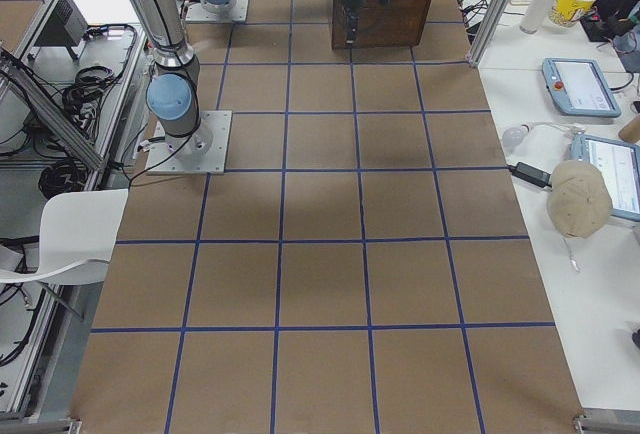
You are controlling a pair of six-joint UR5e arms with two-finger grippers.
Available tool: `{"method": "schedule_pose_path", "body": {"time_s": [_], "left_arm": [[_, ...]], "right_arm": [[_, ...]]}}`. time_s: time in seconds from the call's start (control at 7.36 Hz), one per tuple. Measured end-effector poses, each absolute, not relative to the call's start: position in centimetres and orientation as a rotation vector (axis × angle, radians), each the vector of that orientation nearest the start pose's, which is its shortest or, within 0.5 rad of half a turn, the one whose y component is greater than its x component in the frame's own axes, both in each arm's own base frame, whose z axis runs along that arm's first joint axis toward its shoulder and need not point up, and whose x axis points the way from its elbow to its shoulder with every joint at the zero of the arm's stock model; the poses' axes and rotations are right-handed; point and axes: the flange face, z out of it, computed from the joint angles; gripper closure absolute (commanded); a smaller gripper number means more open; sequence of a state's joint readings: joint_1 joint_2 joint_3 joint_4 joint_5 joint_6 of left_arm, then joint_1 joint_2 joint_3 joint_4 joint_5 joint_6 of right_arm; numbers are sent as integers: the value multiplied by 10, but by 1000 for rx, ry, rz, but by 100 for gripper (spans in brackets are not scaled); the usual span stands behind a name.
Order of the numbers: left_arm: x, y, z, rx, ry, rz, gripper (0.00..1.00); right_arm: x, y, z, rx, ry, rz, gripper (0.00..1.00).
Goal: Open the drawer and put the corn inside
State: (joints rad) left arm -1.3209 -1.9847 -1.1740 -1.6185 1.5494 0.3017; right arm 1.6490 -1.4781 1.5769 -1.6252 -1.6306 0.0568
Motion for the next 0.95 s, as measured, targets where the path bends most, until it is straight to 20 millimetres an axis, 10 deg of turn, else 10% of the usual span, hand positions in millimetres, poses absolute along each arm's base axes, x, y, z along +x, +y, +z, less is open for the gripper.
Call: {"method": "schedule_pose_path", "body": {"time_s": [0.95], "left_arm": [[-95, -626, 457, 76, 3164, 152, 0]], "right_arm": [[168, -513, 443, -36, 3201, 64, 0]]}}
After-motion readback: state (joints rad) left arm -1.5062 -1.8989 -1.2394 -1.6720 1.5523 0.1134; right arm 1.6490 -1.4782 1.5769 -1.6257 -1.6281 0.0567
